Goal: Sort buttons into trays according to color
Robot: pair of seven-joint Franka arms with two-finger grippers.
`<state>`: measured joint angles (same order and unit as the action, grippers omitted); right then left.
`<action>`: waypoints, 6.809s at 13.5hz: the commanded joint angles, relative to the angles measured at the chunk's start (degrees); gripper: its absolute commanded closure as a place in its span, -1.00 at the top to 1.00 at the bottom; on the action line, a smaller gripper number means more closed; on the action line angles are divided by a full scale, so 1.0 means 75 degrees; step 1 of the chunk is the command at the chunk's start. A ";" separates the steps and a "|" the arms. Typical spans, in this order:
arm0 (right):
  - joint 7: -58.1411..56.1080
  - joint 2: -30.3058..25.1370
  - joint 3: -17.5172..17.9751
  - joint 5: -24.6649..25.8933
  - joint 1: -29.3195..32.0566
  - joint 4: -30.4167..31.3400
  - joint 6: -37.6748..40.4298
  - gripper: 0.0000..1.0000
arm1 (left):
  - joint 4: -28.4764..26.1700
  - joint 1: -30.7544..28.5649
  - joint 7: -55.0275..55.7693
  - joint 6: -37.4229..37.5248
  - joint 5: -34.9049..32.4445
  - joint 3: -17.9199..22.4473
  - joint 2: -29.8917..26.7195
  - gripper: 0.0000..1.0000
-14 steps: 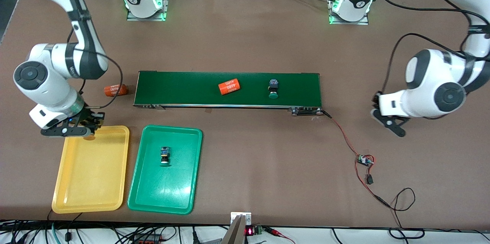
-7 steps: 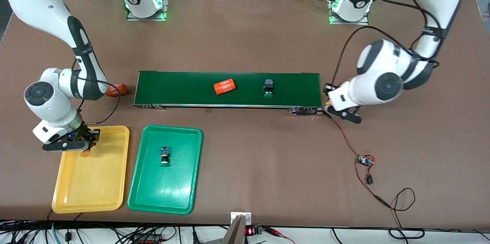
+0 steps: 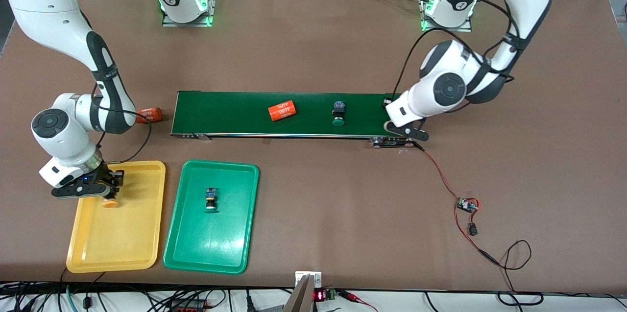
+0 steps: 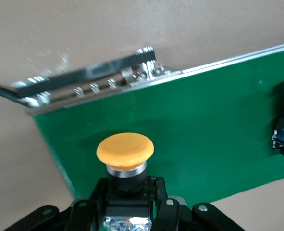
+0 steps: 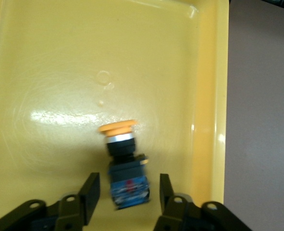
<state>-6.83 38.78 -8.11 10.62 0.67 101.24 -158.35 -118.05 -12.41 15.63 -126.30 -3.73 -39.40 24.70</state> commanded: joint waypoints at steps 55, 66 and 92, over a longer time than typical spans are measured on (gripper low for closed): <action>0.9993 -0.3448 0.4889 0.0810 -0.1741 0.2780 0.2808 1.00 | 0.3951 0.2054 -0.1698 0.5226 0.0791 0.4914 -0.3247 1.00; 0.9361 -0.2792 0.4889 0.1466 -0.1952 0.2334 0.2750 1.00 | 0.3951 0.2030 -0.1698 0.5238 0.0814 0.4925 -0.3235 1.00; 0.6845 -0.1936 0.3661 0.0939 -0.1777 -0.0020 0.4074 -0.98 | 0.3940 0.2042 -0.1686 0.5238 0.0802 0.4925 -0.3247 1.00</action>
<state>50.47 23.95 21.78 18.93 -12.85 104.26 -129.89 -90.09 2.40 2.60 -88.35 1.20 -2.88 -0.27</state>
